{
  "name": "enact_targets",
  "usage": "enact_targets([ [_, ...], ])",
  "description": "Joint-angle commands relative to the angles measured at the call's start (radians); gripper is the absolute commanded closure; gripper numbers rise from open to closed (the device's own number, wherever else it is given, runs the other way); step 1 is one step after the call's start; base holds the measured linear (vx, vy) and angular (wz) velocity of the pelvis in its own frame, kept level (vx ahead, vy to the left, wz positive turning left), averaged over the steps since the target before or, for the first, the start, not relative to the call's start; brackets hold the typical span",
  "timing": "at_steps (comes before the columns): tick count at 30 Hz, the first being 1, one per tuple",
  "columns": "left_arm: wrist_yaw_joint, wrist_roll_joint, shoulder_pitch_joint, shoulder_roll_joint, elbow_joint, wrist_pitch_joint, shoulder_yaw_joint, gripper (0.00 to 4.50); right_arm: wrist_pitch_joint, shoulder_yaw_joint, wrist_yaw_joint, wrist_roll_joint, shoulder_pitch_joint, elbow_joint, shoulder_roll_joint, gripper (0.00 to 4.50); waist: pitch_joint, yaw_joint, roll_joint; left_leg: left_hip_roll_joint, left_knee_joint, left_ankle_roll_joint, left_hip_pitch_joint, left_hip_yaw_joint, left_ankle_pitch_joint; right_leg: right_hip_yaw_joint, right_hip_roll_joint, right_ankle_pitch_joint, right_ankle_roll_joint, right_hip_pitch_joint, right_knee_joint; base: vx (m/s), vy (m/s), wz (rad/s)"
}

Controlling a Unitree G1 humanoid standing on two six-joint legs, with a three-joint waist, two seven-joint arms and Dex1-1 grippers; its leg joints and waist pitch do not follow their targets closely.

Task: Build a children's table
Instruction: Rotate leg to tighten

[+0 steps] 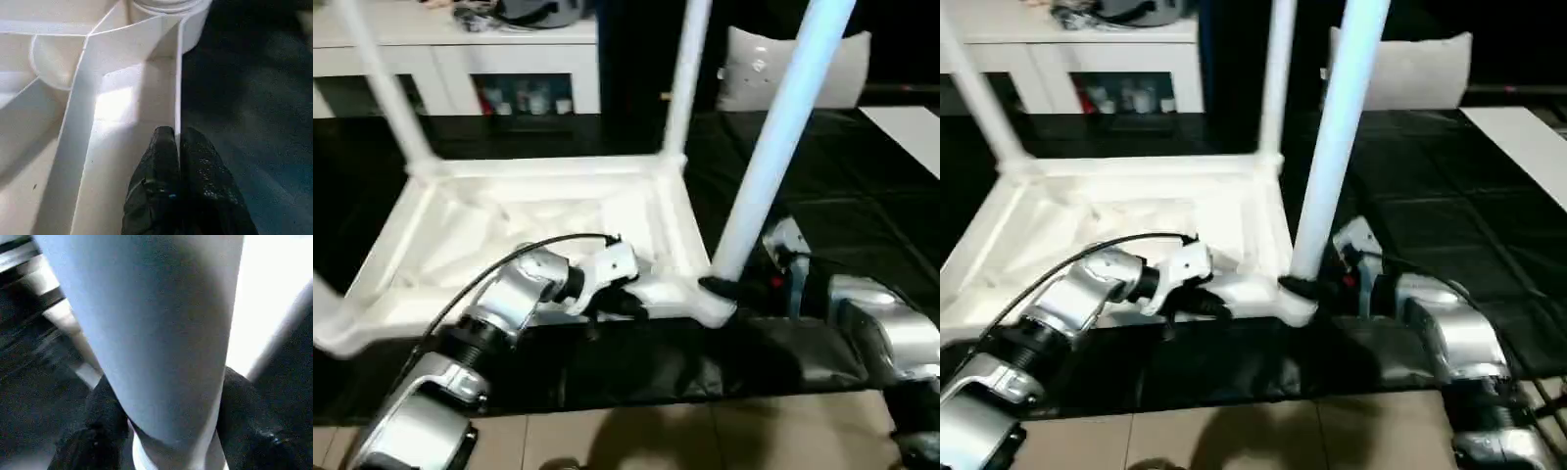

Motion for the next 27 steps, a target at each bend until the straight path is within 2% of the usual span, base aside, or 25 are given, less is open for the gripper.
enact_targets([
  [1, 0.23, -0.005, -0.044, -0.113, 0.033, 0.065, 0.055, 4.5, 0.043, -0.009, -0.268, -0.035, -0.066, 0.092, 0.129, 2.4, -0.065, -0.002, -0.02, 0.088, -0.065, 0.041, 0.004, -0.05, -0.074, 0.081, -0.137, -0.356, -0.023, 0.045, -0.08, 0.0, 0.0, 0.0],
  [2, 0.247, -0.001, -0.046, -0.121, 0.034, 0.071, 0.059, 4.5, 0.04, -0.017, -0.288, -0.036, -0.07, 0.1, 0.139, 2.4, -0.066, -0.006, -0.018, 0.086, -0.065, 0.032, 0.011, -0.052, -0.082, 0.076, -0.138, -0.384, -0.025, 0.044, -0.09, 0.0, 0.0, 0.0],
  [3, 0.252, 0.0, -0.046, -0.123, 0.034, 0.073, 0.06, 4.5, 0.04, -0.019, -0.294, -0.036, -0.071, 0.102, 0.142, 2.4, -0.068, -0.007, -0.02, 0.085, -0.064, 0.034, 0.011, -0.051, -0.076, 0.079, -0.139, -0.378, -0.022, 0.047, -0.087, 0.0, 0.0, 0.0],
  [4, 0.281, 0.002, -0.046, -0.143, 0.032, 0.086, 0.068, 4.5, -0.014, -0.014, -0.307, -0.048, -0.076, 0.12, 0.153, 2.08, -0.067, -0.005, -0.017, 0.086, -0.064, 0.05, 0.005, -0.05, -0.063, 0.084, -0.14, -0.352, -0.022, 0.05, -0.084, 0.0, 0.0, 0.0],
  [5, 0.285, 0.002, -0.046, -0.147, 0.031, 0.088, 0.069, 4.5, -0.027, -0.014, -0.306, -0.049, -0.077, 0.123, 0.156, 2.08, -0.071, -0.005, -0.016, 0.093, -0.063, 0.059, 0.006, -0.05, -0.05, 0.087, -0.141, -0.306, -0.03, 0.047, -0.076, 0.0, 0.0, 0.0],
  [6, 0.288, 0.002, -0.043, -0.155, 0.025, 0.092, 0.069, 4.5, -0.048, -0.013, -0.297, -0.044, -0.077, 0.126, 0.162, 1.78, -0.073, -0.005, -0.016, 0.096, -0.062, 0.072, 0.003, -0.051, -0.034, 0.089, -0.141, -0.251, -0.043, 0.05, -0.066, 0.0, 0.0, 0.0],
  [8, 0.289, 0.002, -0.041, -0.16, 0.021, 0.095, 0.069, 4.5, -0.06, -0.014, -0.29, -0.039, -0.077, 0.128, 0.166, 1.76, -0.073, -0.005, -0.017, 0.097, -0.062, 0.088, 0.003, -0.051, -0.019, 0.092, -0.142, -0.197, -0.066, 0.049, -0.057, 0.0, 0.0, 0.0],
  [9, 0.276, 0.006, -0.037, -0.155, 0.016, 0.087, 0.062, 4.5, -0.064, -0.013, -0.274, -0.035, -0.073, 0.12, 0.168, 1.72, -0.073, -0.004, -0.015, 0.095, -0.061, 0.093, 0.001, -0.05, -0.02, 0.093, -0.143, -0.189, -0.076, 0.051, -0.056, 0.0, 0.0, 0.0],
  [12, 0.248, 0.01, -0.029, -0.137, 0.007, 0.065, 0.05, 4.5, -0.073, -0.009, -0.246, -0.027, -0.061, 0.104, 0.164, 1.35, -0.071, -0.005, -0.013, 0.097, -0.062, 0.094, 0.001, -0.05, -0.028, 0.092, -0.142, -0.202, -0.075, 0.051, -0.058, 0.0, 0.0, 0.0],
  [15, 0.237, 0.02, -0.023, -0.114, 0.008, 0.046, 0.045, 4.5, -0.104, -0.014, -0.228, -0.033, -0.05, 0.099, 0.152, 1.26, -0.07, -0.005, -0.013, 0.096, -0.063, 0.089, 0.002, -0.05, -0.046, 0.092, -0.141, -0.217, -0.069, 0.051, -0.059, 0.0, 0.0, 0.0],
  [16, 0.237, 0.02, -0.023, -0.114, 0.008, 0.046, 0.045, 4.5, -0.104, -0.014, -0.228, -0.033, -0.05, 0.099, 0.152, 1.02, -0.071, -0.004, -0.013, 0.096, -0.063, 0.089, 0.002, -0.05, -0.044, 0.092, -0.141, -0.216, -0.07, 0.051, -0.059, 0.0, 0.0, 0.0],
  [20, 0.178, 0.029, -0.014, -0.067, 0.007, 0.0, 0.025, 4.5, -0.135, -0.015, -0.129, -0.02, -0.025, 0.089, 0.087, 0.71, -0.071, -0.002, -0.014, 0.095, -0.061, 0.094, 0.0, -0.049, -0.043, 0.093, -0.142, -0.206, -0.07, 0.053, -0.057, 0.0, 0.0, 0.0],
  [22, 0.123, 0.035, -0.01, -0.029, 0.008, -0.034, 0.006, 4.5, -0.159, -0.006, -0.052, -0.019, -0.006, 0.07, 0.033, 0.45, -0.07, 0.002, -0.014, 0.094, -0.06, 0.105, 0.0, -0.048, -0.045, 0.092, -0.14, -0.213, -0.057, 0.054, -0.058, 0.0, 0.0, 0.0],
  [25, 0.045, 0.041, -0.004, 0.018, 0.01, -0.096, -0.023, 4.5, -0.185, 0.009, 0.068, -0.006, 0.018, 0.037, -0.03, 0.38, -0.07, 0.008, -0.012, 0.096, -0.06, 0.113, 0.0, -0.049, -0.055, 0.089, -0.136, -0.218, -0.048, 0.051, -0.058, 0.0, 0.0, 0.0],
  [27, -0.054, 0.032, 0.007, 0.064, -0.001, -0.169, -0.047, 4.5, -0.211, 0.025, 0.19, 0.008, 0.035, 0.007, -0.097, 0.38, -0.07, 0.011, -0.011, 0.095, -0.058, 0.113, 0.0, -0.047, -0.065, 0.088, -0.136, -0.235, -0.042, 0.051, -0.061, 0.0, 0.0, 0.0],
])
